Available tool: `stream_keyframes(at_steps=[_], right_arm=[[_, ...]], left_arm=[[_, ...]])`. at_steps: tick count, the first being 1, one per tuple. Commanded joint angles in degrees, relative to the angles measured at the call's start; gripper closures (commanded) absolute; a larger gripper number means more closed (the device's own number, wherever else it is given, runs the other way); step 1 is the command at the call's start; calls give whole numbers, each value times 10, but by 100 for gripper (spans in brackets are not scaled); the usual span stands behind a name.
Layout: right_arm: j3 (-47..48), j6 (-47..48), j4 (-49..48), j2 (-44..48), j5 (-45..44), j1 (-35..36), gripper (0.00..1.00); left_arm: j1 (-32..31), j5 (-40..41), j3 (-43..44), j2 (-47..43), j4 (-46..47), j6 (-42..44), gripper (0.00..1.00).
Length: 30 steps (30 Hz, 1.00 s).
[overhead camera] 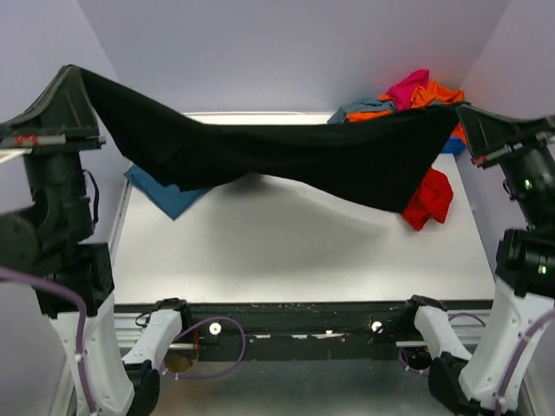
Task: Fold and stack the t-shirts
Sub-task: Flatten out the tshirt
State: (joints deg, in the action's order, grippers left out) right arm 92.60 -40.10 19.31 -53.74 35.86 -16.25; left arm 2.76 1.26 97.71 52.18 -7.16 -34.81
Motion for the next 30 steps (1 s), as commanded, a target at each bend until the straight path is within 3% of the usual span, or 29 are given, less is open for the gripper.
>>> stream_keyframes(at_steps=[1, 5, 13, 16, 23, 30], right_arm=[[-17, 19, -70, 43, -92, -4, 99], [33, 11, -17, -17, -78, -3, 99], [63, -21, 75, -237, 7, 9, 99], [123, 9, 128, -321, 4, 43, 99], [286, 7, 170, -421, -10, 72, 99], [454, -61, 151, -521, 34, 26, 99]], left_arm=[[0, 50, -18, -32, 91, 20, 100], [0, 52, 23, 27, 58, 18, 100], [0, 38, 50, 213, 13, -5, 100], [0, 16, 99, 287, 7, -5, 100], [-1, 8, 257, 303, 43, 9, 100], [-1, -3, 331, 316, 69, 1, 100]])
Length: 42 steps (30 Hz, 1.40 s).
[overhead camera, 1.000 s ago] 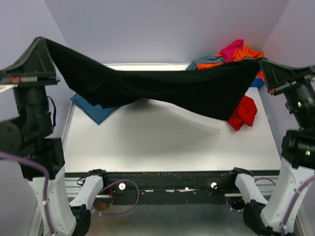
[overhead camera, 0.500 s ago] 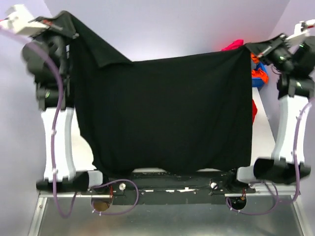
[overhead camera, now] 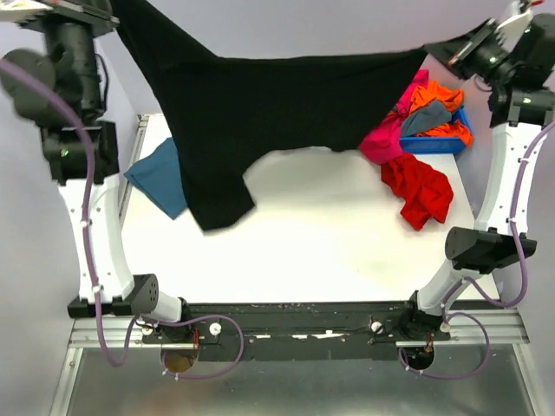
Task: Fold and stack the t-shirts
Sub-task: Flatten out the tshirt
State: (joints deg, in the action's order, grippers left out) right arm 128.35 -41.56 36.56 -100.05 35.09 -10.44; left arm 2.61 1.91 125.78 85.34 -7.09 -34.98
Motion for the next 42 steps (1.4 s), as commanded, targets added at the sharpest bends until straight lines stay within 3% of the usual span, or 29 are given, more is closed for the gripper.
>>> stream_keyframes(at_steps=[1, 4, 8, 13, 21, 29, 38, 42], right_arm=[[118, -58, -26, -79, 58, -35, 99], [115, -79, -54, -107, 102, -34, 99], [-53, -58, -103, -60, 118, -33, 99], [-273, -30, -155, 28, 111, -34, 99], [-418, -29, -163, 130, 75, -44, 99], [-615, -32, -140, 295, -12, -47, 99], [-796, 11, 8, 571, -224, -49, 99], [-847, 3, 68, 687, -259, -49, 99]], left_arm=[[0, -10, 52, -7, 63, 5, 100], [0, -9, 24, 13, 56, 18, 100], [0, -14, -95, 1, 67, 34, 100], [0, -34, -271, -84, 125, 31, 100], [-2, -84, -382, -184, 118, -11, 100], [-2, -82, -467, -315, -35, -57, 100], [-2, 9, -595, -537, -256, -80, 100], [-2, 23, -635, -604, -357, -105, 100]])
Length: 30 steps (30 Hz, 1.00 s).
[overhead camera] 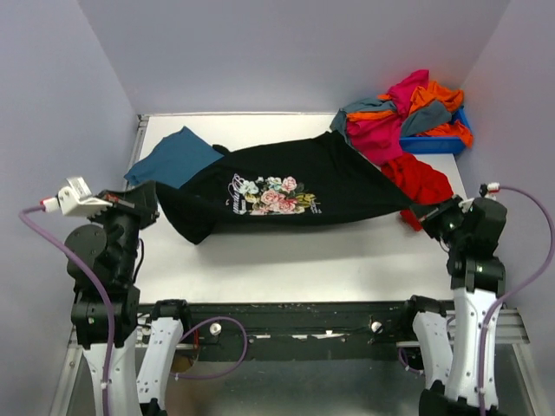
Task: Fold and stack the t-shirts
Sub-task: Flatten out the tshirt, then fold the flattened tshirt in 1/3 of the way
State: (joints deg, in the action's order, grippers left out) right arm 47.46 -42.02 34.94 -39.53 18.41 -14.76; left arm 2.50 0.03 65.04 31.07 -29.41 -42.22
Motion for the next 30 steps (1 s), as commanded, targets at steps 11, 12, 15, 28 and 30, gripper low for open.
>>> stream_keyframes(at_steps=[11, 12, 15, 28, 30], right_arm=[[-145, 19, 24, 75, -16, -5, 99], [-146, 19, 6, 45, -6, -5, 99], [-130, 17, -29, -51, 4, -4, 99], [-36, -6, -128, -246, -8, 15, 99], [-24, -7, -144, -278, 2, 18, 99]], left_arm=[[-1, 30, -166, -107, -135, -70, 100], [-1, 24, -174, -92, -117, -67, 100], [-1, 17, -191, -41, -75, -63, 100], [-1, 42, -192, 123, 30, -48, 100], [-1, 51, -185, 141, 38, -46, 100]])
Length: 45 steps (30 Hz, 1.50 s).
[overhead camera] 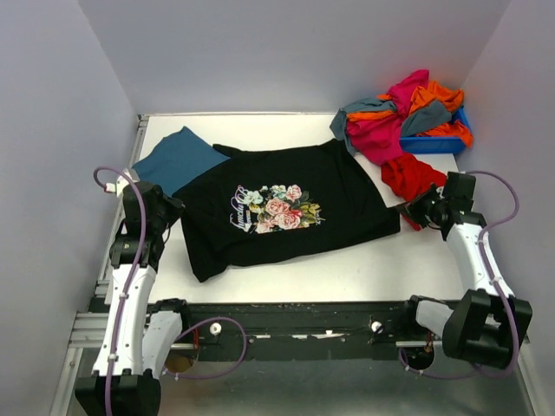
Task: Fold and stack the t-shirts
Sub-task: Fold the flattened tshirt in 1/3 of the way
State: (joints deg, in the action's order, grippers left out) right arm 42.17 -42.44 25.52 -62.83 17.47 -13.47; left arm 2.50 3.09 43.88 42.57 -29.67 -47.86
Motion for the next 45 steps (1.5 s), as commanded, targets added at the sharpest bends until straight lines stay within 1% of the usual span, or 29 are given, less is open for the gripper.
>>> stream_keyframes(at_steps=[1, 6, 9, 13, 21, 25, 30, 31, 32, 33, 34, 35, 36, 37, 39, 41, 43, 45], right_arm=[[36, -2, -56, -62, 18, 10, 99], [73, -4, -64, -136, 14, 23, 99], [85, -5, -70, -159, 10, 23, 99], [99, -6, -78, -180, 18, 24, 99], [122, -4, -93, -202, 28, 24, 99], [133, -5, -101, -229, 45, 27, 99], [147, -5, -111, -260, 46, 39, 99], [150, -9, -107, -266, 44, 39, 91], [150, -12, -101, -266, 41, 38, 80], [145, -13, -102, -263, 36, 39, 62], [136, -17, -106, -249, 30, 39, 47], [124, -14, -118, -235, 28, 39, 40], [112, -12, -124, -217, 20, 41, 34], [103, -9, -127, -201, 10, 42, 34], [91, 0, -120, -170, -11, 60, 34], [80, 12, -114, -147, -38, 93, 34], [70, 23, -114, -133, -62, 131, 34], [61, 32, -121, -128, -77, 166, 37]], left_arm=[[-1, 23, 30, 35, 46, 11, 100], [-1, 28, 34, 78, 63, 11, 100], [-1, 38, 39, 98, 67, 14, 100], [-1, 44, 43, 116, 85, 22, 100], [-1, 40, 73, 169, 90, 38, 100], [-1, 27, 75, 198, 109, 35, 100], [-1, 14, 77, 248, 138, 15, 100], [-2, 12, 81, 260, 145, 11, 100], [-1, 4, 82, 274, 155, 10, 100], [-2, -10, 87, 289, 166, 14, 93], [-3, -13, 102, 307, 155, 14, 71], [-3, -17, 117, 325, 140, 21, 56], [-3, -11, 137, 336, 120, 28, 44], [-3, 8, 153, 344, 101, 29, 35], [-3, 50, 171, 344, 74, 36, 23], [0, 99, 187, 341, 59, 45, 15], [0, 120, 208, 346, 53, 59, 14], [1, 119, 234, 368, 55, 79, 18]])
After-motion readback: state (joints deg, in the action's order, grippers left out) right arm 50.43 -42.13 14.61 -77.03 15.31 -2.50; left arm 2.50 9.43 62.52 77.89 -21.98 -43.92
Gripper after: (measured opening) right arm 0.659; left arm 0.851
